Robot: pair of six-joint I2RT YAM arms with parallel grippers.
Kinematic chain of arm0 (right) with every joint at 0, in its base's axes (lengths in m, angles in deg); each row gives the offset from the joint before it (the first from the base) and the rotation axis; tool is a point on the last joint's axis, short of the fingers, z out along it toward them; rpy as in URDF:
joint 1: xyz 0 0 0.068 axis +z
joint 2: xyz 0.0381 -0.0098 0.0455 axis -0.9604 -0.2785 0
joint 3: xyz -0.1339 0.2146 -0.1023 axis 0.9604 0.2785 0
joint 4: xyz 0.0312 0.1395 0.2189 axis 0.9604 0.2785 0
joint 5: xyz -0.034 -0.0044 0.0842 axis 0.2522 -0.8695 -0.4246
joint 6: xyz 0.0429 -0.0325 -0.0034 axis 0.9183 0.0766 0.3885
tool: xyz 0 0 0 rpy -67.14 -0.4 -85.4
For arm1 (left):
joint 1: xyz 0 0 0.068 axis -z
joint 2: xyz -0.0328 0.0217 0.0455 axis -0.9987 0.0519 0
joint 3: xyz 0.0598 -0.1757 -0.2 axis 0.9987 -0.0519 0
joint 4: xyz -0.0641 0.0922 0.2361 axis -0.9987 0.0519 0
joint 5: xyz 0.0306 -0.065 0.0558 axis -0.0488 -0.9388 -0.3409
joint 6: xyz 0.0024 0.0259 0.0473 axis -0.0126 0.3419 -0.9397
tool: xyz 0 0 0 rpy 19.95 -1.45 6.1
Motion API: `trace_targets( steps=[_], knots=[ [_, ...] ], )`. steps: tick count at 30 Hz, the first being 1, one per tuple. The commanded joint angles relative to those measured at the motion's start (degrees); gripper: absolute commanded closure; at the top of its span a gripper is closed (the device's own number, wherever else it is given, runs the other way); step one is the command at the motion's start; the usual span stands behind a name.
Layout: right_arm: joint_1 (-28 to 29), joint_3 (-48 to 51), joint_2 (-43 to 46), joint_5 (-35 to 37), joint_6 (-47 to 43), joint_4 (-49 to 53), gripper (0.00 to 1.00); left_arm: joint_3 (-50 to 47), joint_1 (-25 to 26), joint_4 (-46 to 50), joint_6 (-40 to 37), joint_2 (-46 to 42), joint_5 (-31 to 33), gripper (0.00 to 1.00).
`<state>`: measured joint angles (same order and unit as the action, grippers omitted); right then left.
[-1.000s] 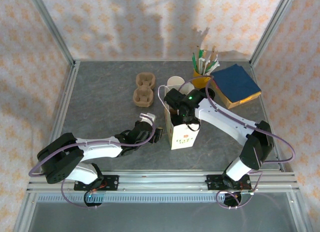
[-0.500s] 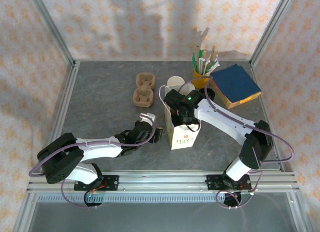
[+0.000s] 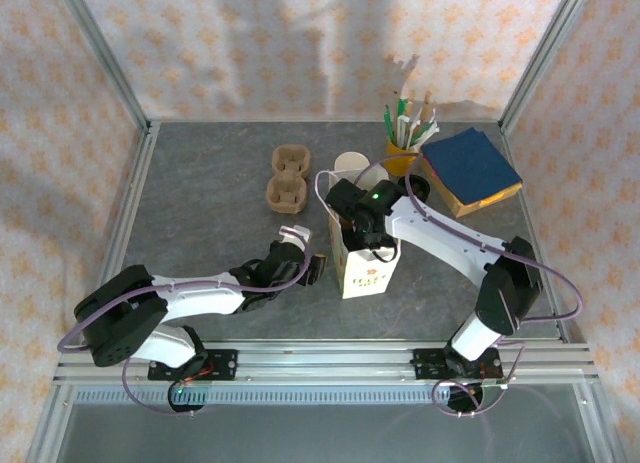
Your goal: Pack the takeout coffee
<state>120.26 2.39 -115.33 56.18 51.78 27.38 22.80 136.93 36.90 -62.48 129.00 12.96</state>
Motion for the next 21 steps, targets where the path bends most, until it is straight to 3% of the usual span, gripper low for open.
trace_targets(
  steps=[1,21],
  knots=[
    [-0.2,1.1,-1.4,0.1,-0.8,-0.1,0.52,1.6,0.5,0.4,0.3,0.7,1.7,0.17],
    [-0.7,1.9,-4.0,-1.4,-2.0,-1.1,0.52,0.7,0.6,0.2,0.7,0.2,1.5,0.17]
  ],
)
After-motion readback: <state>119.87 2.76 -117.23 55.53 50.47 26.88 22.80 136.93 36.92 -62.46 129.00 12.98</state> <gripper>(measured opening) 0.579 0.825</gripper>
